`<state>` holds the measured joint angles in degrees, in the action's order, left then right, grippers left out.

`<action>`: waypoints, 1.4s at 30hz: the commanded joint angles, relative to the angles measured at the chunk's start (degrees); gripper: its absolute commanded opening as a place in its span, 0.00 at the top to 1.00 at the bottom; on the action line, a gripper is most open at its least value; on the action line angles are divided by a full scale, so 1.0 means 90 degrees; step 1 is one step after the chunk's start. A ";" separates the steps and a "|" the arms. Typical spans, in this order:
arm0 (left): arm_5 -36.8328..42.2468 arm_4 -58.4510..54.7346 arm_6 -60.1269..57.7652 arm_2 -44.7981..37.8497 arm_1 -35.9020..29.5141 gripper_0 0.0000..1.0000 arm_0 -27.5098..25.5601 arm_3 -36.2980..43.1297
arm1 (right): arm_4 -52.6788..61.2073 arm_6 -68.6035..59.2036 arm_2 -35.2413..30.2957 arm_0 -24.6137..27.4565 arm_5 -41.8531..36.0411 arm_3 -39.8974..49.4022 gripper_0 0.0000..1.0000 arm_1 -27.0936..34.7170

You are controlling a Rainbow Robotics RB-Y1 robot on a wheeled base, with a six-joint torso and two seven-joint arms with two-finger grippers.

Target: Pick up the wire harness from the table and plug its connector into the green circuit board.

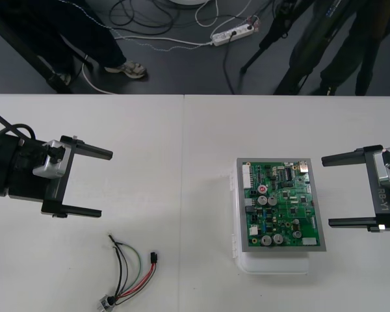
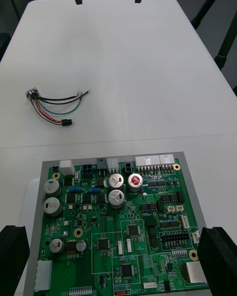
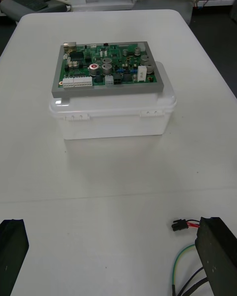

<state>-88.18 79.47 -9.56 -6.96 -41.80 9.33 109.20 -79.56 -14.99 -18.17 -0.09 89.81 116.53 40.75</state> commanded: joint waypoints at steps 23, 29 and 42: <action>-0.0202 0.0076 -0.0256 -0.0095 0.0425 0.00 -0.0099 -0.0161 | -0.0115 0.0259 0.0222 0.0254 0.0021 0.0089 0.00 -0.0143; -0.0202 0.0076 -0.0334 -0.0095 0.0328 0.00 -0.0090 -0.0161 | -0.0183 0.0259 0.0222 0.0264 0.0021 0.0089 0.00 -0.0143; -0.0202 0.0173 -0.0774 -0.0076 -0.0542 0.00 -0.0519 0.0611 | 0.0490 -0.0014 -0.0129 0.0264 0.0012 0.0060 0.00 -0.0075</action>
<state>-88.35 80.01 -11.09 -6.87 -41.40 8.09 108.87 -77.19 -14.99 -17.04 1.39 89.81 116.50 40.13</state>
